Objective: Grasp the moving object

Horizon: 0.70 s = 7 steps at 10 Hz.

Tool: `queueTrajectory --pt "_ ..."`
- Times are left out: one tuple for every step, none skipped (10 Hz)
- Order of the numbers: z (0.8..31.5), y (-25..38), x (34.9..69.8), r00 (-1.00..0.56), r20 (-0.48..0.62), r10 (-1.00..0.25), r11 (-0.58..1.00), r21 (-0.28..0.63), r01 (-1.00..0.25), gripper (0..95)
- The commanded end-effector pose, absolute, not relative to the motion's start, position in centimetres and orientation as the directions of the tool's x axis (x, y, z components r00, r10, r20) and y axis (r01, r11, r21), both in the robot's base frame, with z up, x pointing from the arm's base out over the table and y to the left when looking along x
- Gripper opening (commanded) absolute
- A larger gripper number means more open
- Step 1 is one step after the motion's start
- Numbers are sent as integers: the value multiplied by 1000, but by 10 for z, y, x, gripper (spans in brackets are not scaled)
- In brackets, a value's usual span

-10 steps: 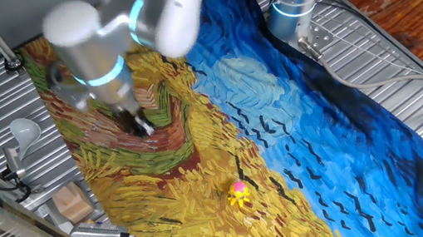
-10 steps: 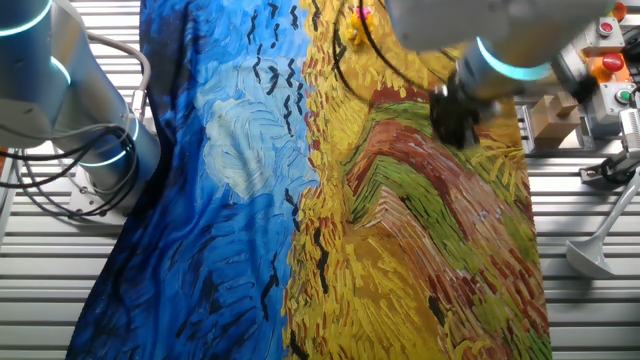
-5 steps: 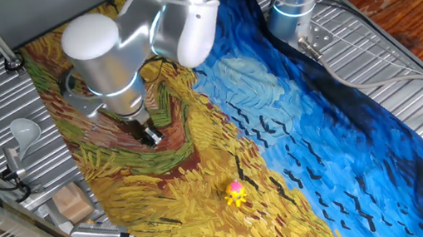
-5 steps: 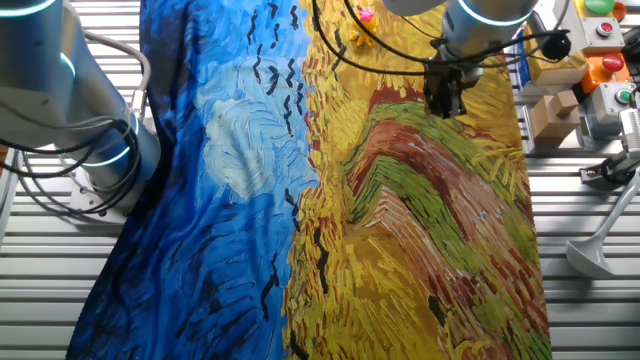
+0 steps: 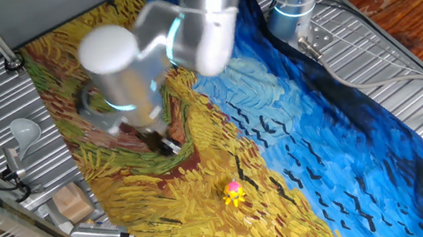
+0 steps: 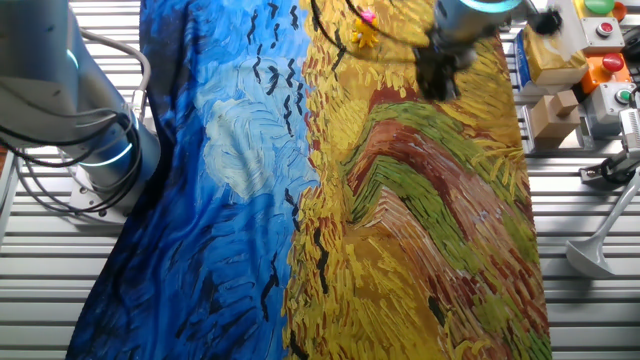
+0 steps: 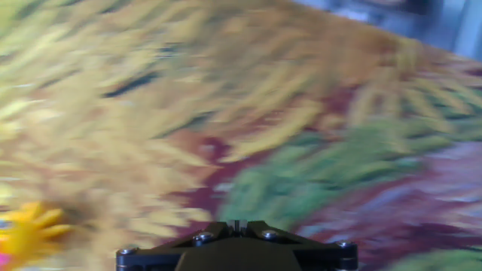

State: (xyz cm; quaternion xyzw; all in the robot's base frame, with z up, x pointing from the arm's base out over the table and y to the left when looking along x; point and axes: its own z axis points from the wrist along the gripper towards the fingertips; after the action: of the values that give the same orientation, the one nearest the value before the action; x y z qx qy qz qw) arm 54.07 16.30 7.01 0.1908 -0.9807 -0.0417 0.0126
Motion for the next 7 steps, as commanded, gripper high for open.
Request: queueTrajectory --pt "66 200 521 -959 9 -285 955 84 -283 0" --pt "63 205 517 -964 4 -267 960 87 -266 0" --pt "63 205 517 -968 0 -249 964 98 -248 0" --pt "63 205 517 -969 -1 -248 964 96 -247 0" --pt "63 205 517 -966 -6 -259 962 83 -259 0" --pt "63 205 517 -956 -11 -294 952 83 -294 0" --pt "63 205 517 -932 -19 -361 929 80 -361 0"
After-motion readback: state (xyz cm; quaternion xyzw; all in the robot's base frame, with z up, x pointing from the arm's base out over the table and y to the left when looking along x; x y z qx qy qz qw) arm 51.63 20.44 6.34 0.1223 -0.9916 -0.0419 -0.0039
